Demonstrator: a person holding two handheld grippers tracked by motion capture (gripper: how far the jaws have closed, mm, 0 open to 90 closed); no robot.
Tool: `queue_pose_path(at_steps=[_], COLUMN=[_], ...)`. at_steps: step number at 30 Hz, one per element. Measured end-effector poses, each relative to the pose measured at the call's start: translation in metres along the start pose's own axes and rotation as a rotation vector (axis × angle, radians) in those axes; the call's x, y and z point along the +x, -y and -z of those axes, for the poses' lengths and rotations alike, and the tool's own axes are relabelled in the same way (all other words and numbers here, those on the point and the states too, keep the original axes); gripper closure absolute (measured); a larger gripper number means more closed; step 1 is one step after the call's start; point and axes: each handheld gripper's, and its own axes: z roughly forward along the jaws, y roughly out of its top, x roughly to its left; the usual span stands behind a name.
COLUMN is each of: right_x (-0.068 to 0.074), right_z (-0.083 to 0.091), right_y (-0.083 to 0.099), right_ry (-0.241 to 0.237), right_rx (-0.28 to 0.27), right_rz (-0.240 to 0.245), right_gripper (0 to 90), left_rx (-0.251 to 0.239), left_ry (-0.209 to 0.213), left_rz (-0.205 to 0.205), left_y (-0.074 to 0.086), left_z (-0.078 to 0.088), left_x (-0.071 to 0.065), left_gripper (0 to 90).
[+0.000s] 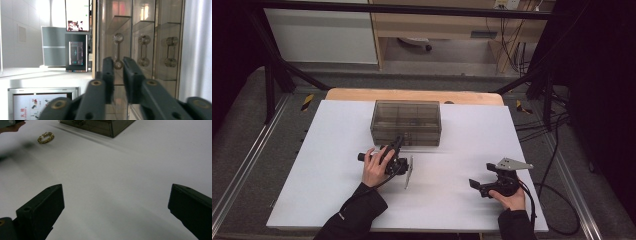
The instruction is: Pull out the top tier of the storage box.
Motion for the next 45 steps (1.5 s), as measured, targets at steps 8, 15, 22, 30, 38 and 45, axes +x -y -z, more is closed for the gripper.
queue_pose_path(at_steps=[8,15,22,30,38,45], right_x=[0.000,0.000,0.000,0.000,0.000,0.000], right_z=[0.000,0.000,0.000,0.000,0.000,0.000], right_y=[0.000,0.000,0.000,0.000,0.000,0.000], right_ry=[0.000,0.000,0.000,0.000,0.000,-0.002], right_rx=[0.001,0.002,0.004,0.001,0.001,0.004], right_rz=[0.000,0.000,0.000,0.000,0.000,0.000], right_gripper=[1.2,1.2,1.2,1.2,1.2,1.2], left_rx=[-0.008,0.014,0.027,0.029,0.018,0.017], left_ry=[0.048,0.052,0.048,0.048,0.052,0.055], left_rz=[0.020,0.007,-0.013,-0.021,-0.024,-0.025], left_y=[0.004,0.008,0.009,0.008,0.008,0.009], left_z=[-0.004,-0.009,-0.011,-0.009,-0.006,-0.003], left_x=[0.005,0.007,0.006,0.006,0.006,0.006], left_gripper=[55.0,53.5,57.3,59.6,59.8,59.9])
